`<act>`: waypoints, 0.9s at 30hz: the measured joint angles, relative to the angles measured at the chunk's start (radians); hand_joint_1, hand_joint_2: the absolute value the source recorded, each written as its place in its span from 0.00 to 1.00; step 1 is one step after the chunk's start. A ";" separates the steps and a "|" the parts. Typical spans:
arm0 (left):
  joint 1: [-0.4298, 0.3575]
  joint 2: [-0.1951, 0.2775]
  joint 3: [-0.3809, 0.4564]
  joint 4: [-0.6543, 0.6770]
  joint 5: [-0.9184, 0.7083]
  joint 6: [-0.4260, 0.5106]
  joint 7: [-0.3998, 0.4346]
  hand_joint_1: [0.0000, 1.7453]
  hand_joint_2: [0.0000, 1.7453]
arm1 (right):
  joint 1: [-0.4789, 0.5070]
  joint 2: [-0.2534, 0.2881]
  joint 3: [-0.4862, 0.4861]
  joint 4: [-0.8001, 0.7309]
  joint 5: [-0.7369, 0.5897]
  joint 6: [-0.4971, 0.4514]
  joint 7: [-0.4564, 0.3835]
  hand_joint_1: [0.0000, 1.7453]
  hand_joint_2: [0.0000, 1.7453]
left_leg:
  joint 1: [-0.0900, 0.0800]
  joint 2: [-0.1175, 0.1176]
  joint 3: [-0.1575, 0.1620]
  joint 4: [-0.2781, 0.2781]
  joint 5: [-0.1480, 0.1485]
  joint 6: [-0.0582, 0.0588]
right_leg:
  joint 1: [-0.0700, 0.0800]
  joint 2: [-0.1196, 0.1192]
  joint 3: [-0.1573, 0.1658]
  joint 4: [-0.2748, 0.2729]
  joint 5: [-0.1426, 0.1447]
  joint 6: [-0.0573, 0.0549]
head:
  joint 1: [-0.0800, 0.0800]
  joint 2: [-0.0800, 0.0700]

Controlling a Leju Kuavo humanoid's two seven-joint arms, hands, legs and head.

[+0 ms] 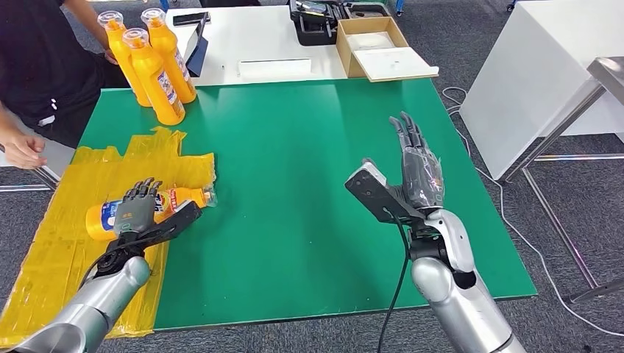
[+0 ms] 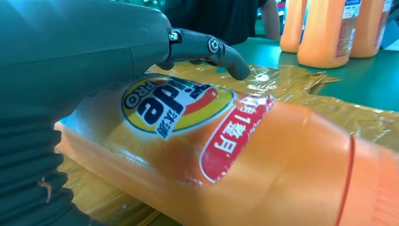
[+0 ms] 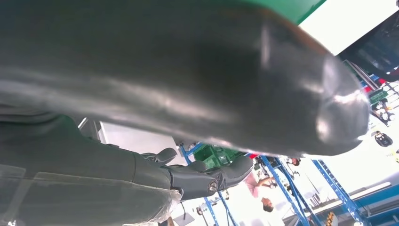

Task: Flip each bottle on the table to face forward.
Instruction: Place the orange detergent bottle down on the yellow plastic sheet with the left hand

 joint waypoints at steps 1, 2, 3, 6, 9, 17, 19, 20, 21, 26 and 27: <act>0.002 -0.002 0.001 -0.005 0.016 -0.002 -0.008 0.00 0.00 | 0.000 0.001 -0.002 0.000 0.000 0.001 0.000 0.00 0.00 | 0.000 0.000 0.001 0.000 0.000 0.000 | 0.000 0.000 0.001 0.000 0.000 0.000 | 0.000 0.000; 0.004 -0.004 0.003 -0.014 0.036 -0.006 -0.015 0.00 0.00 | 0.000 0.002 -0.005 0.000 0.001 0.003 0.000 0.00 0.00 | 0.000 -0.001 0.001 0.000 0.000 0.000 | 0.000 0.000 0.001 0.000 0.000 0.000 | 0.000 0.000; 0.007 -0.007 0.006 -0.027 0.061 -0.012 -0.022 0.00 0.00 | 0.000 0.003 -0.008 0.001 0.002 0.006 -0.001 0.00 0.00 | 0.000 -0.001 0.002 0.000 0.000 0.000 | 0.000 0.000 0.002 0.000 0.000 0.000 | 0.000 0.000; 0.021 -0.017 0.025 -0.087 0.179 -0.054 -0.044 0.00 0.00 | 0.000 0.007 -0.016 0.004 -0.002 0.015 -0.010 0.00 0.00 | 0.000 -0.001 0.003 0.000 0.000 0.000 | 0.000 0.000 0.003 0.000 0.000 0.000 | 0.000 0.000; 0.045 -0.028 0.064 -0.196 0.379 -0.130 -0.051 0.00 0.00 | -0.003 0.009 -0.026 0.014 -0.050 0.010 -0.061 0.00 0.00 | 0.000 -0.001 0.003 0.000 0.000 0.000 | 0.001 0.000 0.003 0.000 0.000 0.000 | 0.000 0.000; 0.096 -0.033 0.105 -0.371 0.497 -0.171 -0.036 0.00 0.00 | -0.013 0.008 -0.040 0.040 -0.086 0.000 -0.099 0.00 0.00 | -0.001 -0.001 0.002 0.000 0.000 0.000 | 0.000 0.000 0.002 0.000 0.000 0.001 | 0.000 0.000; 0.104 -0.034 0.113 -0.395 0.548 -0.173 -0.065 0.00 0.00 | -0.016 0.009 -0.041 0.044 -0.107 -0.003 -0.118 0.00 0.00 | -0.001 -0.001 0.001 0.000 0.000 0.000 | 0.001 0.000 0.001 0.000 0.000 0.000 | 0.000 0.000; 0.108 -0.034 0.118 -0.415 0.600 -0.181 -0.089 0.00 0.00 | -0.019 0.008 -0.041 0.046 -0.129 -0.007 -0.141 0.00 0.00 | 0.000 -0.001 0.000 0.000 0.000 0.000 | 0.001 0.000 0.000 0.000 0.000 0.000 | 0.000 0.000; 0.110 -0.033 0.123 -0.443 0.664 -0.198 -0.112 0.00 0.00 | -0.023 0.008 -0.043 0.049 -0.154 -0.016 -0.173 0.00 0.00 | 0.000 -0.001 -0.001 0.000 0.000 0.000 | 0.001 0.000 -0.001 0.000 0.000 0.000 | 0.000 0.000; 0.087 -0.018 0.133 -0.626 0.900 -0.274 -0.155 0.00 0.00 | -0.077 0.016 -0.067 0.090 -0.290 -0.083 -0.385 0.00 0.00 | 0.000 -0.001 -0.003 0.000 0.001 0.000 | 0.001 0.000 -0.002 0.000 0.001 0.000 | 0.000 0.000; 0.078 -0.016 0.133 -0.659 0.927 -0.276 -0.157 0.00 0.00 | -0.092 0.024 -0.073 0.104 -0.343 -0.083 -0.422 0.00 0.00 | 0.000 -0.001 -0.003 0.000 0.001 0.000 | 0.001 0.000 -0.002 0.000 0.001 0.000 | 0.000 0.000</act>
